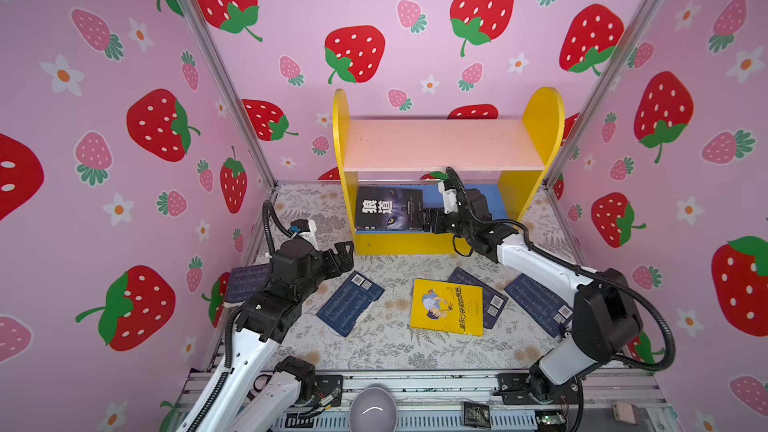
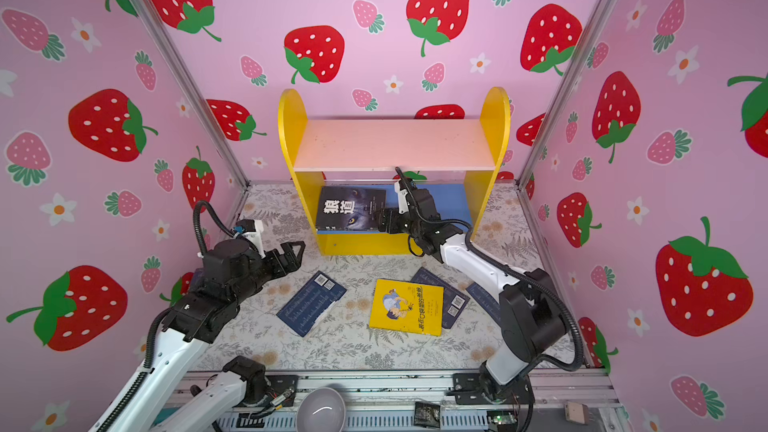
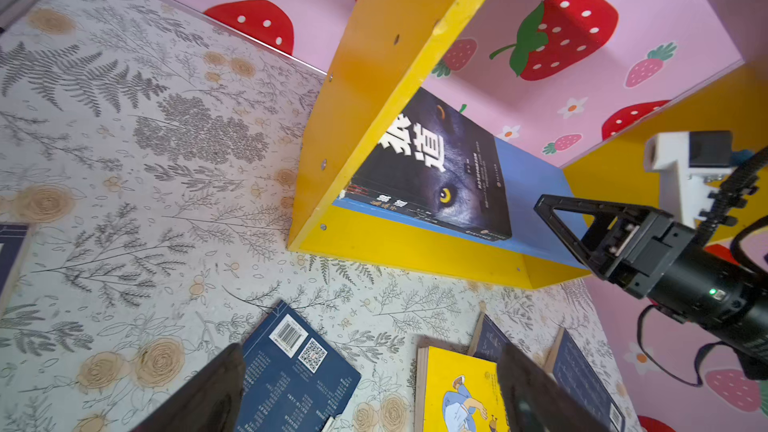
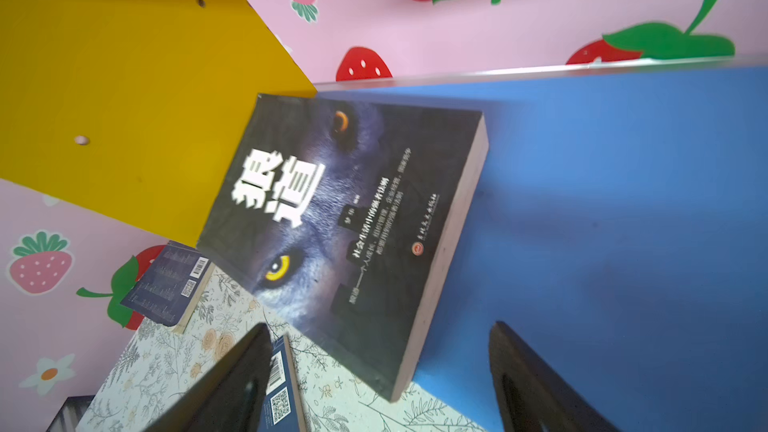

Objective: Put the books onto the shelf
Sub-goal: 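Withdraw the right gripper from the shelf and reach both grippers to the yellow cartoon book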

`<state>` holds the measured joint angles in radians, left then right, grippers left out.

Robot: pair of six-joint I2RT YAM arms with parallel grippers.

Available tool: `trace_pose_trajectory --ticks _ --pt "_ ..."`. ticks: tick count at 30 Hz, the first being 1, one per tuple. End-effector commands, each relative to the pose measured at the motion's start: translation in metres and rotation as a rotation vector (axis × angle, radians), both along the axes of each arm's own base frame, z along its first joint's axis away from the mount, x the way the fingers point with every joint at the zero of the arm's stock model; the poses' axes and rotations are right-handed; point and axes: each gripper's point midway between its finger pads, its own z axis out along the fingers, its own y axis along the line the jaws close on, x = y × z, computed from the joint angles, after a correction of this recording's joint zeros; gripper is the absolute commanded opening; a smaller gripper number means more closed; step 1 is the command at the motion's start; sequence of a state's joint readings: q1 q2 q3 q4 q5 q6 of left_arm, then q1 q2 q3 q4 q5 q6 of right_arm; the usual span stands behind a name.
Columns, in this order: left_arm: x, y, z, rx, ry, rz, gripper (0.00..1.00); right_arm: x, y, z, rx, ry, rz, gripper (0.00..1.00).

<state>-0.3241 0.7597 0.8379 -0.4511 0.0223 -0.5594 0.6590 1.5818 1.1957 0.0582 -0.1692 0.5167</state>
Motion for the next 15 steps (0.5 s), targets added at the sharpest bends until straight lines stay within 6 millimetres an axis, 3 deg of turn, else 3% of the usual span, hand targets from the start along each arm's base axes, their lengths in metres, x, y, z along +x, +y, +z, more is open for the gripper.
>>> trace_pose_trajectory --ticks 1,7,11,15 --pt "-0.001 -0.032 -0.006 -0.079 -0.002 -0.163 0.96 -0.025 -0.007 0.009 -0.044 -0.041 0.083 0.83" --pt "-0.007 -0.096 -0.061 -0.098 0.143 -0.356 0.96 -0.068 -0.056 -0.032 -0.105 0.099 -0.012 0.83" --pt "-0.017 -0.142 -0.096 -0.038 0.242 -0.465 0.96 -0.092 -0.096 -0.071 -0.154 0.196 -0.137 0.83" --pt "-0.025 -0.183 -0.13 -0.084 0.314 -0.546 0.96 -0.115 -0.134 -0.108 -0.197 0.292 -0.229 0.83"
